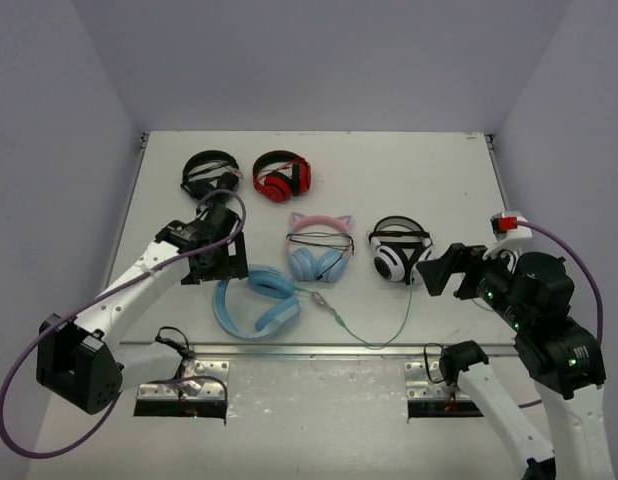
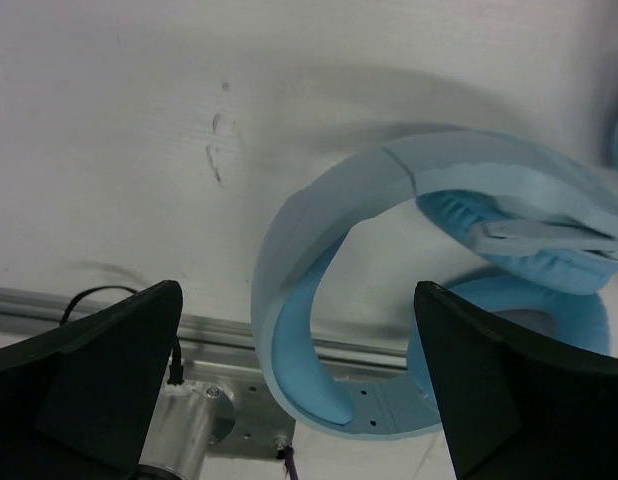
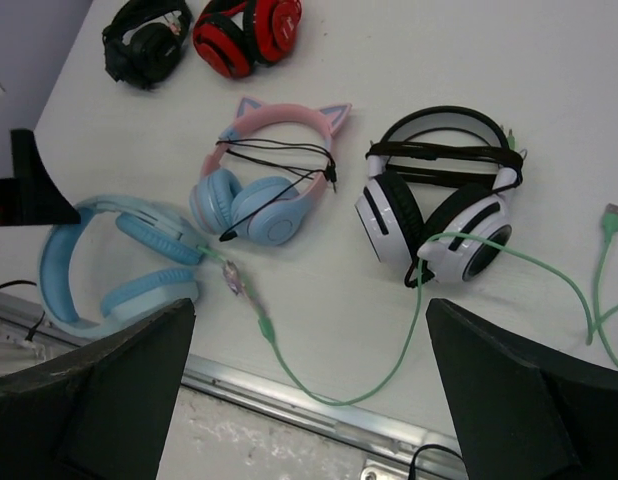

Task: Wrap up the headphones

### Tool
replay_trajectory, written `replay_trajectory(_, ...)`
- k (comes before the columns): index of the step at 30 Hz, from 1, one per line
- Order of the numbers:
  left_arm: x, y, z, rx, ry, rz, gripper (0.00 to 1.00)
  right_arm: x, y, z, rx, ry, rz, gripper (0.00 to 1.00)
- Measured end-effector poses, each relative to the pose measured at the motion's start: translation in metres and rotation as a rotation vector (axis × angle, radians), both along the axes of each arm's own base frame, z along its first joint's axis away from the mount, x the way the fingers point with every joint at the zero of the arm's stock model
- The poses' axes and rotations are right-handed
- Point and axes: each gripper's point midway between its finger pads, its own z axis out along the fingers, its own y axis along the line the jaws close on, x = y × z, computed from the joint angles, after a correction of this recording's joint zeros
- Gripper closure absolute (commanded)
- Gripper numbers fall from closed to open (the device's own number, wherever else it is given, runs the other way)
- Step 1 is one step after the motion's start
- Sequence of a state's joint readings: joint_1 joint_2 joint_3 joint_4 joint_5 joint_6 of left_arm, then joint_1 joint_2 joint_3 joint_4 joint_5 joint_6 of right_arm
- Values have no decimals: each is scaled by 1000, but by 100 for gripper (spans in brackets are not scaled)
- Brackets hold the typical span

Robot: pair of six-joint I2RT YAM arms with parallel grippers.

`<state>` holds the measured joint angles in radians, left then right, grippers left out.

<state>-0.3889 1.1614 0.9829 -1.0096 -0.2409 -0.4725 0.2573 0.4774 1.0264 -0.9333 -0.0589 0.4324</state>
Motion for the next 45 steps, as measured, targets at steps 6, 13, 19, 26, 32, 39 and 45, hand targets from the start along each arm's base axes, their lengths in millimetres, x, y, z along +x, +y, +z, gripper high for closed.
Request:
replay_trajectory(6,-48,9,-37,61,167,67,0,6,17,-1,68,-37,61,1)
replay_trajectory(13,-63,12,-58,59,210,158,5,5,38,-23,138,-1,154,1)
replay_trajectory(19,-65,8,-72,46,236,190,50,3,44,-22,156,-18,189,1)
replay_trajectory(26,-62,6,-74,42,237,187,86,5,46,-19,164,-42,204,1)
replay_trajectory(32,-69,16,-54,37,166,174,100,5,49,-23,174,-29,216,1)
replay_trajectory(39,-78,16,-19,-28,82,123,100,6,54,-21,216,-25,223,1)
replay_trajectory(45,-75,3,41,-154,-53,50,100,9,74,-12,270,-92,342,1)
